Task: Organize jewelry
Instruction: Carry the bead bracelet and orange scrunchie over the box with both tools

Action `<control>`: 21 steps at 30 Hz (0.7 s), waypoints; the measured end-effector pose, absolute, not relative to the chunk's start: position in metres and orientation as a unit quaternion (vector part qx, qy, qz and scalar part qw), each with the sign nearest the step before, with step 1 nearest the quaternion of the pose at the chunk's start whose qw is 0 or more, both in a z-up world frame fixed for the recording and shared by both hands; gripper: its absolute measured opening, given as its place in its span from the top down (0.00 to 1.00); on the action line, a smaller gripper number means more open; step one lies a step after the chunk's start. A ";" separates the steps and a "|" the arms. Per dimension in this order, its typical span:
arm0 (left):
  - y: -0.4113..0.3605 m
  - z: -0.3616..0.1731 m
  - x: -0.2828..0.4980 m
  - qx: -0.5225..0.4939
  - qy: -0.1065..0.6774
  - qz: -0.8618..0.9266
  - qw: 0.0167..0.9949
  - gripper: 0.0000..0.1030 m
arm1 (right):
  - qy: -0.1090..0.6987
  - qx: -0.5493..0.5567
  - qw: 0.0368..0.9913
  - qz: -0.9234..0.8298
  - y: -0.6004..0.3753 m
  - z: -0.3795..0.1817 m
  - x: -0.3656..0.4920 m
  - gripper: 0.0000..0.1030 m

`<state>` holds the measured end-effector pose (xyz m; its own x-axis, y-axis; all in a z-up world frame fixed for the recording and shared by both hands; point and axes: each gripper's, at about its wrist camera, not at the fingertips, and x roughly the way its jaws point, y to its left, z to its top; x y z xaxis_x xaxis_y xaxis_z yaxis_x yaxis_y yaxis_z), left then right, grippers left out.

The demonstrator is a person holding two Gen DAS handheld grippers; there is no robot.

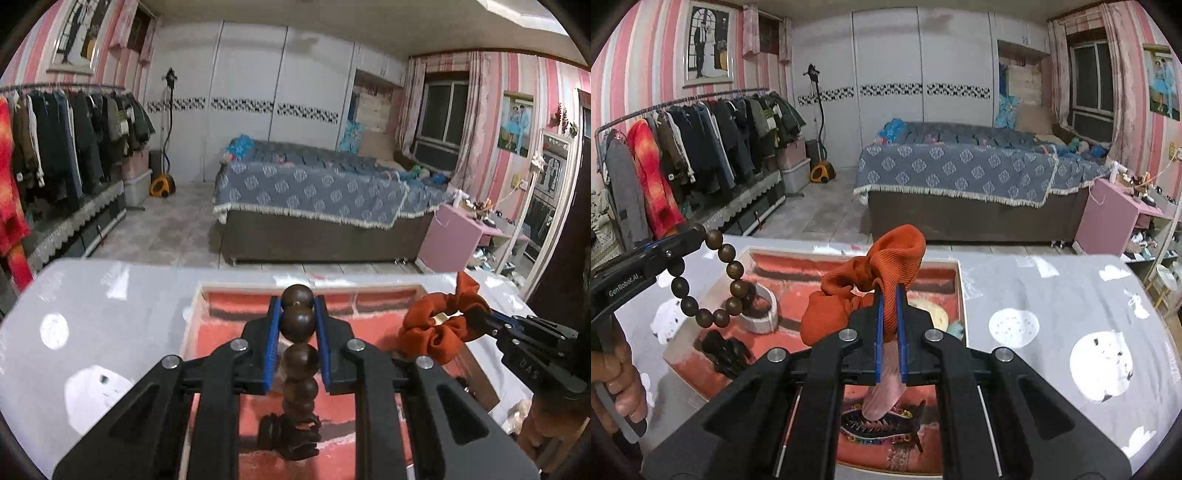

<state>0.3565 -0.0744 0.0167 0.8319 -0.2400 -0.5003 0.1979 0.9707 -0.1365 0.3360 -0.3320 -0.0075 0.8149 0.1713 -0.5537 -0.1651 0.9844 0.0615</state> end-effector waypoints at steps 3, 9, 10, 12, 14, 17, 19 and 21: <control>-0.079 0.009 0.358 -0.033 0.275 -0.113 0.954 0.82 | 0.305 0.003 0.948 0.089 -0.327 -0.020 0.340 0.93; -0.085 -0.002 0.360 -0.015 0.289 -0.101 0.952 0.82 | 0.323 0.001 0.943 0.081 -0.326 -0.034 0.348 0.93; -0.085 -0.004 0.362 -0.014 0.292 -0.100 0.951 0.82 | 0.330 0.001 0.941 0.078 -0.326 -0.038 0.350 0.93; -0.085 -0.008 0.364 -0.014 0.298 -0.100 0.949 0.82 | 0.335 0.000 0.939 0.075 -0.327 -0.043 0.351 0.93; -0.082 -0.011 0.366 -0.015 0.299 -0.101 0.949 0.82 | 0.339 -0.001 0.938 0.070 -0.328 -0.047 0.353 0.92; -0.081 -0.016 0.370 -0.017 0.309 -0.107 0.945 0.81 | 0.339 -0.006 0.939 0.063 -0.327 -0.050 0.354 0.87; -0.081 -0.019 0.373 -0.017 0.317 -0.108 0.942 0.81 | 0.340 -0.001 0.939 0.061 -0.328 -0.051 0.355 0.82; -0.080 -0.019 0.372 -0.017 0.319 -0.104 0.942 0.81 | 0.338 0.004 0.939 0.060 -0.330 -0.052 0.355 0.75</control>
<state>0.3723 -0.0800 -0.0195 0.7753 -0.2068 -0.5968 0.1848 0.9778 -0.0988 0.3547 -0.3305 -0.0519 0.7644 0.1161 -0.6341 -0.1104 0.9927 0.0487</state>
